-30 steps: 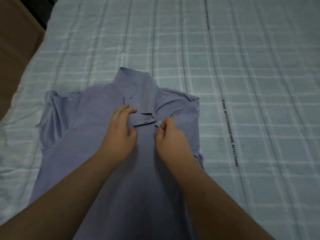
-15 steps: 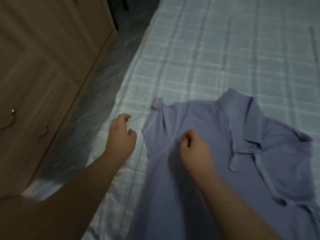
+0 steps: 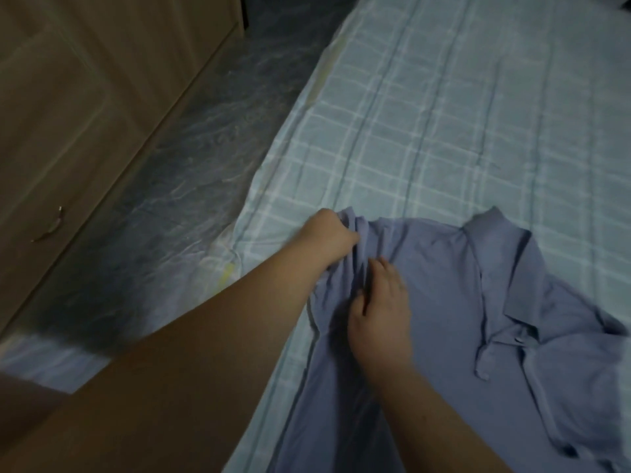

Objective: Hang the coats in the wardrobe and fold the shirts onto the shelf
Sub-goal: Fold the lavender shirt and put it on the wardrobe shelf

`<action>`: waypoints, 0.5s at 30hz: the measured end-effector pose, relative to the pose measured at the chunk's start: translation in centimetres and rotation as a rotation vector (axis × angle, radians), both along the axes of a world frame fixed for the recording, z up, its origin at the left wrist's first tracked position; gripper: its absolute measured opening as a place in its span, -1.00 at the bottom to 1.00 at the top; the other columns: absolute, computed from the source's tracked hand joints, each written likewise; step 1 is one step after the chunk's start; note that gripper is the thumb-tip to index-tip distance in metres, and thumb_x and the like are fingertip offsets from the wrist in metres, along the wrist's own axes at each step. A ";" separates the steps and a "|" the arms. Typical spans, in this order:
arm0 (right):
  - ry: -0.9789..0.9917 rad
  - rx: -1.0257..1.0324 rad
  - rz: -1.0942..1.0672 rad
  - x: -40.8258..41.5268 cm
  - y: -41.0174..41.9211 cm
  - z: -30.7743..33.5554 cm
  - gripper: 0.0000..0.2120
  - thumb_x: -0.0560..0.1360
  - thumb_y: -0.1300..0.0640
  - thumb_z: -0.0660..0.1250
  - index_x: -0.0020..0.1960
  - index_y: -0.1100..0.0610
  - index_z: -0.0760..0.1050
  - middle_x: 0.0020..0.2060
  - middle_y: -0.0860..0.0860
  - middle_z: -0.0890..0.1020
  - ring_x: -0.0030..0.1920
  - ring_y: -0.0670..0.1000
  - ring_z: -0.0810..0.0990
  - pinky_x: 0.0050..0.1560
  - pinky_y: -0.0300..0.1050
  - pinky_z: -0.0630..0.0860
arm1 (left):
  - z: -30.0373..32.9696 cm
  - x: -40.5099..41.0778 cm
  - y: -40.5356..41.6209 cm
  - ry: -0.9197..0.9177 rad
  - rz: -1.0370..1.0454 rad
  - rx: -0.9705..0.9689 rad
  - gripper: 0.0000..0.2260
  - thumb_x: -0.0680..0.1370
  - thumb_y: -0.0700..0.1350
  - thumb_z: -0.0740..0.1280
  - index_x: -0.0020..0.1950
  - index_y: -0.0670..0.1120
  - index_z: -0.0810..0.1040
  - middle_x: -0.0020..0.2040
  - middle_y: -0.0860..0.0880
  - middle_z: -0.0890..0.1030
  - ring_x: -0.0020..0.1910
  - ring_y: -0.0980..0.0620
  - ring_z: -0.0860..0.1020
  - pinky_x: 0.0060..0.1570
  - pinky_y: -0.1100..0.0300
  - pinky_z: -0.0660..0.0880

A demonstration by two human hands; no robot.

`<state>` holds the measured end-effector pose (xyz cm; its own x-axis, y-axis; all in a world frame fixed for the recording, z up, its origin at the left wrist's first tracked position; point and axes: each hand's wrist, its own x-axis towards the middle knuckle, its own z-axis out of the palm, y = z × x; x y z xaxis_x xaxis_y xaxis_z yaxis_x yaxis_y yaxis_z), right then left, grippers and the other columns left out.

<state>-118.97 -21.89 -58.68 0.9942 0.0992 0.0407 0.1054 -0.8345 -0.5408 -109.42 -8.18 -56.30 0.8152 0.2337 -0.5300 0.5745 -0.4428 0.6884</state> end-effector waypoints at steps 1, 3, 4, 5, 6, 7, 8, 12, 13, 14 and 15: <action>-0.022 -0.022 0.012 -0.2 -0.1 0.0 -0.49 0.52 0.21 0.17 0.47 0.22 0.33 0.44 0.18 0.39 0.46 0.19 0.30 0.49 0.11 0.20 | 0.3 -0.5 0.7 -0.021 0.012 -0.025 -0.77 0.50 -0.05 0.38 -0.07 -0.24 0.60 -0.17 -0.15 0.64 -0.05 -0.14 0.63 -0.26 0.26 0.43; -0.034 -0.059 0.040 -0.4 0.0 0.1 -0.47 0.59 0.13 0.12 0.54 0.18 0.21 0.53 0.15 0.25 0.53 0.16 0.18 0.53 0.13 0.12 | 0.5 -1.9 2.7 -0.116 0.034 -0.047 -0.86 0.49 -0.11 0.42 -0.10 -0.19 0.62 -0.27 -0.05 0.57 -0.14 -0.05 0.58 -0.33 0.27 0.37; -0.025 -0.084 0.047 -0.4 0.1 0.1 -0.47 0.61 0.09 0.09 0.56 0.16 0.17 0.55 0.14 0.21 0.55 0.15 0.15 0.53 0.15 0.10 | 0.6 -2.9 3.9 -0.178 0.054 -0.012 -0.87 0.48 -0.11 0.44 -0.05 -0.15 0.62 -0.23 -0.02 0.57 -0.14 0.00 0.55 -0.27 0.25 0.37; -0.012 -0.114 0.052 -0.4 0.2 0.0 -0.46 0.62 0.05 0.05 0.57 0.15 0.15 0.56 0.13 0.19 0.55 0.14 0.13 0.53 0.18 0.08 | 0.6 -4.0 4.9 -0.234 0.073 0.037 -0.86 0.46 -0.10 0.46 -0.03 -0.11 0.60 -0.20 0.01 0.56 -0.16 0.02 0.53 -0.21 0.23 0.38; 0.003 -0.153 0.058 -0.3 0.5 -0.3 -0.46 0.62 0.02 0.02 0.58 0.13 0.14 0.56 0.12 0.19 0.56 0.13 0.12 0.52 0.21 0.07 | 0.6 -5.1 5.7 -0.283 0.087 0.070 -0.85 0.45 -0.10 0.47 -0.04 -0.07 0.56 -0.22 0.04 0.54 -0.21 0.04 0.51 -0.20 0.19 0.39; 0.019 -0.196 0.066 -0.3 0.9 -0.5 -0.45 0.62 -0.01 0.00 0.58 0.12 0.14 0.56 0.11 0.20 0.56 0.13 0.13 0.52 0.23 0.06 | 0.4 -6.0 6.2 -0.328 0.096 0.076 -0.85 0.46 -0.10 0.46 -0.06 -0.05 0.53 -0.27 0.07 0.50 -0.27 0.08 0.48 -0.23 0.18 0.38; 0.035 -0.237 0.075 -0.4 1.3 -0.8 -0.44 0.61 -0.04 -0.02 0.58 0.10 0.15 0.55 0.11 0.21 0.55 0.13 0.14 0.51 0.25 0.06 | 0.2 -7.0 6.4 -0.369 0.100 0.062 -0.85 0.47 -0.10 0.45 -0.08 -0.05 0.50 -0.31 0.10 0.46 -0.32 0.13 0.45 -0.25 0.18 0.36; 0.060 -0.339 0.107 -1.0 3.0 -1.7 -0.43 0.62 -0.10 -0.05 0.59 0.06 0.13 0.55 0.08 0.23 0.55 0.12 0.16 0.49 0.34 0.01 | 0.2 -9.1 5.8 -0.555 0.108 0.081 -0.87 0.55 -0.16 0.37 -0.05 -0.08 0.41 -0.27 0.11 0.43 -0.30 0.26 0.42 -0.26 0.43 0.33; 0.057 -0.339 0.100 -1.1 3.3 -1.8 -0.42 0.61 -0.11 -0.05 0.59 0.05 0.12 0.55 0.08 0.22 0.55 0.11 0.16 0.48 0.35 0.00 | 0.4 -9.3 5.6 -0.586 0.114 0.096 -0.88 0.57 -0.17 0.35 -0.04 -0.07 0.40 -0.23 0.12 0.45 -0.26 0.28 0.44 -0.22 0.47 0.33; 0.051 -0.336 0.094 -1.1 3.5 -1.7 -0.42 0.61 -0.12 -0.05 0.59 0.04 0.10 0.56 0.06 0.21 0.55 0.11 0.15 0.48 0.36 -0.02 | 0.6 -9.4 5.4 -0.609 0.135 0.102 -0.89 0.57 -0.20 0.33 -0.01 -0.07 0.41 -0.19 0.11 0.47 -0.22 0.28 0.44 -0.17 0.51 0.32; 0.050 -0.336 0.094 -1.0 3.6 -1.7 -0.42 0.61 -0.13 -0.06 0.60 0.02 0.08 0.56 0.05 0.19 0.56 0.10 0.13 0.48 0.36 -0.04 | 0.7 -9.5 5.3 -0.633 0.165 0.110 -0.89 0.58 -0.22 0.32 0.03 -0.06 0.43 -0.14 0.08 0.49 -0.19 0.26 0.44 -0.13 0.54 0.31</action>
